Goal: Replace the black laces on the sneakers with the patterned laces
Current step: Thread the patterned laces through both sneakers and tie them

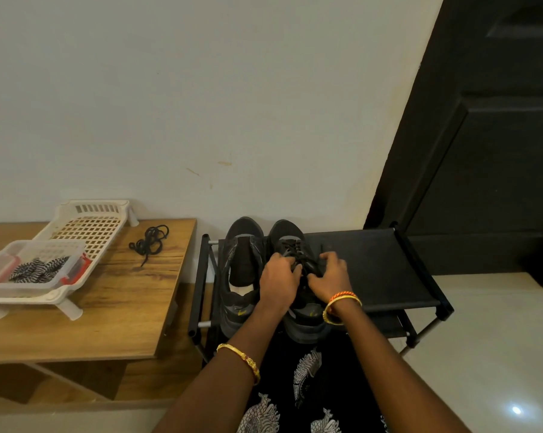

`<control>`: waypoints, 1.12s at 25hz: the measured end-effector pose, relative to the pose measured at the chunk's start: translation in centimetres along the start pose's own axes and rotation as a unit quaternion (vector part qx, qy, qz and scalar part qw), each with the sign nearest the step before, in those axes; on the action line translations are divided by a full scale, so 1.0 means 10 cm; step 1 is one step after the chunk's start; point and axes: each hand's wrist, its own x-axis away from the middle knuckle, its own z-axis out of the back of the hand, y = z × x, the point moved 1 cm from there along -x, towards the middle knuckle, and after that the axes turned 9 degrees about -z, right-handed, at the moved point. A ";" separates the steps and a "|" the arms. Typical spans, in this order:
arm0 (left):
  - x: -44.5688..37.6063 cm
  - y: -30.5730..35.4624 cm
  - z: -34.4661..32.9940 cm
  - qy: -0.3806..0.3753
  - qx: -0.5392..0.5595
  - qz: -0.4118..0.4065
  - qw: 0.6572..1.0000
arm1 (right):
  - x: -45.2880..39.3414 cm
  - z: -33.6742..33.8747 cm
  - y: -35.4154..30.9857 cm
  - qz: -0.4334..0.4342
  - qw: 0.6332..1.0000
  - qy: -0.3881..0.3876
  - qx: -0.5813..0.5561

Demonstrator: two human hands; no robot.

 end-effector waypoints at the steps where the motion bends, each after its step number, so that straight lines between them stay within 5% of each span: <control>1: -0.04 0.02 0.02 0.006 0.000 -0.021 1.000 | 0.02 -0.06 0.03 -0.004 1.000 0.001 -0.008; 5: -0.24 0.04 0.04 -0.056 -0.038 -0.041 0.997 | 0.02 -0.09 0.04 -0.016 0.999 0.017 -0.030; 9: -0.37 0.08 0.10 -0.171 0.067 0.100 0.978 | 0.06 -0.11 0.04 -0.022 0.999 0.043 -0.023; 12: -0.40 0.26 0.39 -0.097 0.277 0.180 0.939 | 0.09 -0.10 0.02 -0.032 0.997 0.064 -0.038; 18: -0.39 0.61 1.33 -0.021 0.473 0.109 0.874 | 0.17 -0.13 0.10 -0.009 0.987 0.142 -0.079; 23: -0.38 0.88 2.22 0.099 0.547 0.035 0.830 | 0.12 -0.11 0.09 -0.019 0.992 0.107 -0.062; 26: -0.39 0.75 2.31 0.159 0.428 0.070 0.887 | 0.12 -0.10 0.05 0.013 0.994 0.098 -0.039; 28: -0.35 0.52 2.01 0.135 0.357 0.119 0.917 | 0.08 -0.08 0.03 0.033 0.997 0.067 -0.027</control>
